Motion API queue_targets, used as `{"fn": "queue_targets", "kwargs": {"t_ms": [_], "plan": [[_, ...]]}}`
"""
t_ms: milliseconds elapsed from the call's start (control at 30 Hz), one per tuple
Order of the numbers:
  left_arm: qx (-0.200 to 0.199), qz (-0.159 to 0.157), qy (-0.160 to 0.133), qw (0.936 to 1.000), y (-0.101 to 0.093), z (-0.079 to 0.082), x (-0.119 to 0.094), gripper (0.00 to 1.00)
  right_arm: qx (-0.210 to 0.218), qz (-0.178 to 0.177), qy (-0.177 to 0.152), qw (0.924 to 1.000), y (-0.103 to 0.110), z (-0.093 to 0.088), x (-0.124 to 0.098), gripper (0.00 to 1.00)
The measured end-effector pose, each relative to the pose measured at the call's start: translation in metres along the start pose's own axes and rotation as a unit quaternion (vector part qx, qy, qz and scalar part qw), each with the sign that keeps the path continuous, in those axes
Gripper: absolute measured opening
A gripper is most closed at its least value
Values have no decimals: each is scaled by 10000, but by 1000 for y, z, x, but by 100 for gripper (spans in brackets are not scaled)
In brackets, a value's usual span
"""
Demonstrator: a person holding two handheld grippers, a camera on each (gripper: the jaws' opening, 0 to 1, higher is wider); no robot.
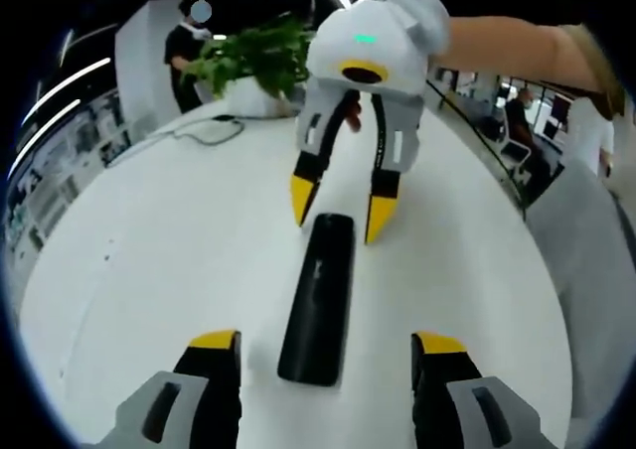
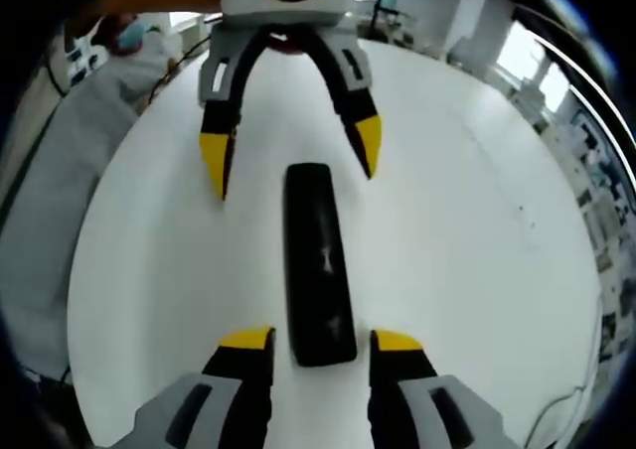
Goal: Press the specified remote control buttons in sequence, fully releasing each button before pressing the next.
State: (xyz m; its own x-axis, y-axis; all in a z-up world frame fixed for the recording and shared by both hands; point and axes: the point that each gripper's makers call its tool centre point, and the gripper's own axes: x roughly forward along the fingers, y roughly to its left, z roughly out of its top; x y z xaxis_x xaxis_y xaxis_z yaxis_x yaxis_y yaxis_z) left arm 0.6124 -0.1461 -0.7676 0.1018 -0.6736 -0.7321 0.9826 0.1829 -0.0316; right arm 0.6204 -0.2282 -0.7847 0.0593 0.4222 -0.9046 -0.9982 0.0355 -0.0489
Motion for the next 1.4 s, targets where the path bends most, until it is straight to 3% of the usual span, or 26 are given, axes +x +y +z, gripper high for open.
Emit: {"fn": "queue_targets", "kwargs": {"t_ms": [233,400,767,1400], "plan": [[-5,-15,107,9999,3,-3,5,58,-13,100,43,9999,3,1,2,29],[-11,-140,306,9994,0,-11,7,42,54,168,46,9998,4,1,2,27],[194,40,493,9986,9,-11,7,27,21,184,161,9997,4,2,2,21],[191,151,723,9971,11,-10,8,25,-81,153,431,9989,7,2,2,21]]}}
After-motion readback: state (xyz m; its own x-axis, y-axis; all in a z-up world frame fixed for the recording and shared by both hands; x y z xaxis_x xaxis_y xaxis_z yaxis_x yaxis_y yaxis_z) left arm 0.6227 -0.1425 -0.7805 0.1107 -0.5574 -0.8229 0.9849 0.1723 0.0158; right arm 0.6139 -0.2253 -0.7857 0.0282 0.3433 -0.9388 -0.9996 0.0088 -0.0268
